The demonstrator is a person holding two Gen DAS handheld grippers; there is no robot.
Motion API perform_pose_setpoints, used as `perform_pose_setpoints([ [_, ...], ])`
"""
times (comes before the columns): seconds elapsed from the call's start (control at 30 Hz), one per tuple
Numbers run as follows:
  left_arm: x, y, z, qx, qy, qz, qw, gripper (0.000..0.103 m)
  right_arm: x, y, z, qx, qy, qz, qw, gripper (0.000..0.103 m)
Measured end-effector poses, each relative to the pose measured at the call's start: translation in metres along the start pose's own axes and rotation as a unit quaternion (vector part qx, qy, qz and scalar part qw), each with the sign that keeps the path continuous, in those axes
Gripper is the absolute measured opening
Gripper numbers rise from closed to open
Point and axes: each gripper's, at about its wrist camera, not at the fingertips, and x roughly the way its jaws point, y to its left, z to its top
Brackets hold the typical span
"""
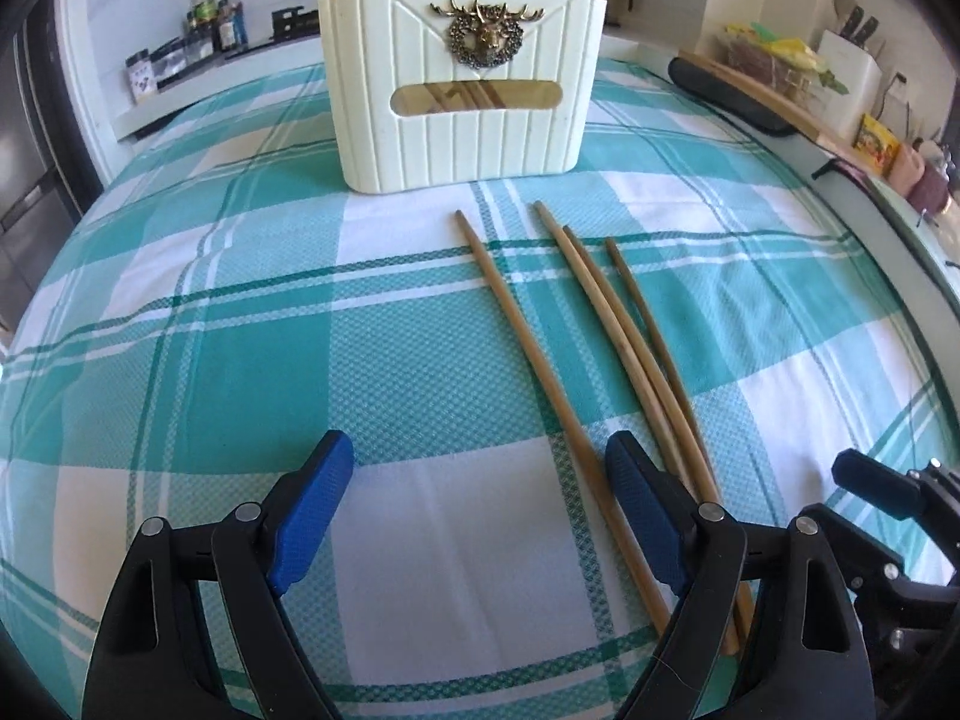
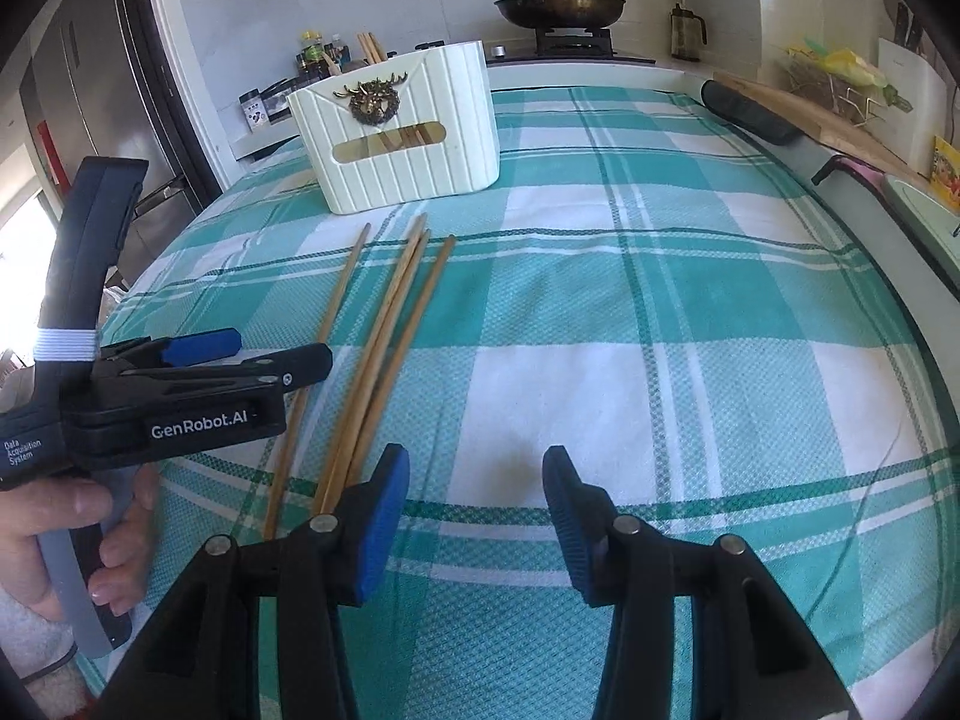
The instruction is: Organize utensils
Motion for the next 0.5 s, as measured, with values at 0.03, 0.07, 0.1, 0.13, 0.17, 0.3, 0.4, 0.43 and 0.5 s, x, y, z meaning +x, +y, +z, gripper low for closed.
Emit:
perform_pose_setpoints([
  [0.03, -0.002, 0.001, -0.001, -0.001, -0.007, -0.001, 1.0000, 0.070, -0.001, 0.000, 0.000, 0.001, -0.001, -0.001, 1.000, 0.047],
  [0.07, -0.003, 0.002, -0.001, 0.002, -0.010, 0.002, 0.9999, 0.063, -0.001, -0.001, 0.001, 0.002, -0.001, -0.001, 1.000, 0.047],
  [0.1, -0.004, 0.002, -0.002, 0.006, -0.013, 0.004, 0.9999, 0.050, 0.000, -0.001, 0.002, 0.003, -0.002, 0.000, 1.000, 0.047],
  [0.13, -0.004, 0.003, -0.002, 0.008, -0.015, 0.000, 0.9998, 0.035, 0.001, -0.001, 0.005, 0.005, -0.002, 0.002, 1.000, 0.047],
  [0.17, -0.005, 0.004, -0.003, 0.009, -0.017, 0.000, 0.9998, 0.029, 0.003, -0.001, 0.008, 0.007, -0.001, 0.004, 1.000, 0.047],
  [0.3, -0.008, 0.014, -0.006, -0.001, -0.016, -0.006, 0.9999, 0.009, 0.017, 0.009, 0.022, 0.009, 0.006, 0.020, 1.000, 0.047],
  [0.4, -0.012, 0.024, -0.010, -0.012, -0.015, -0.001, 0.9998, 0.008, 0.030, 0.023, 0.030, -0.011, 0.019, 0.018, 1.000, 0.047],
  [0.43, -0.014, 0.028, -0.011, -0.014, -0.016, 0.005, 0.9998, 0.008, 0.035, 0.028, 0.031, -0.021, 0.024, 0.012, 0.999, 0.047],
  [0.5, -0.016, 0.034, -0.014, -0.018, -0.017, 0.012, 0.9996, 0.008, 0.039, 0.036, 0.033, -0.037, 0.025, -0.005, 0.999, 0.047],
])
